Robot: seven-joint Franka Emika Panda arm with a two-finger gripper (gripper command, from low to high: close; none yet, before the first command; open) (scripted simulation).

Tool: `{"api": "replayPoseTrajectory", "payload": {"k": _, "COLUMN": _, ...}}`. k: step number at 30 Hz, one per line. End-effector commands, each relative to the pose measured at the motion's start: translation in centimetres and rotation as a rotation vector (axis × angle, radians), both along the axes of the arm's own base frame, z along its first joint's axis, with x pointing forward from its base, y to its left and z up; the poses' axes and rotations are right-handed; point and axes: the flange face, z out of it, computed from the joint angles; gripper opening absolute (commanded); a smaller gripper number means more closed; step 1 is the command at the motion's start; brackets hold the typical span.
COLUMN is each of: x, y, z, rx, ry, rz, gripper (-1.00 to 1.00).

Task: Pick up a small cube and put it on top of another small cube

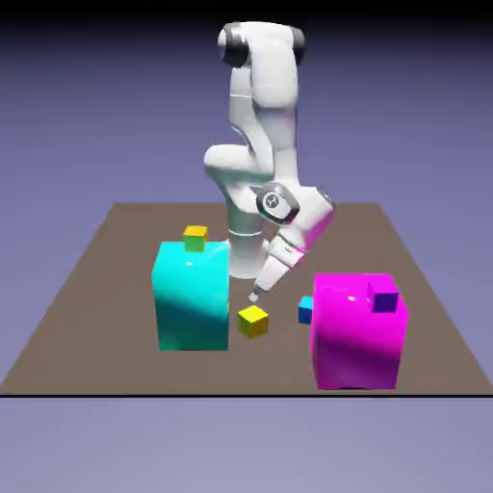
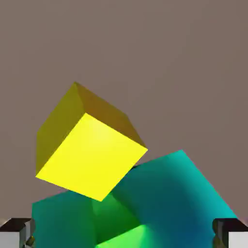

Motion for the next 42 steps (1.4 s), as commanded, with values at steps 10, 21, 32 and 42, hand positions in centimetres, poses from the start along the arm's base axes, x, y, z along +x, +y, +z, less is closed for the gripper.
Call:
{"api": "replayPoseTrajectory", "payload": {"k": 10, "x": -3.9, "y": 1.5, "z": -3.7, "rx": -0.257, "ry": 0.137, "rz": 0.518, "gripper": 0.0}}
{"api": "replayPoseTrajectory", "payload": {"k": 21, "x": -2.2, "y": -0.1, "z": -8.1, "rx": -0.3, "ry": 0.127, "rz": 0.652, "gripper": 0.0}}
{"api": "replayPoseTrajectory", "payload": {"k": 32, "x": -3.8, "y": 1.9, "z": -4.7, "rx": -0.3, "ry": 0.127, "rz": 0.652, "gripper": -1.0}}
{"api": "replayPoseTrajectory", "payload": {"k": 42, "x": -3.8, "y": 8.9, "z": -2.0, "rx": -0.323, "ry": 0.109, "rz": 0.566, "gripper": -1.0}}
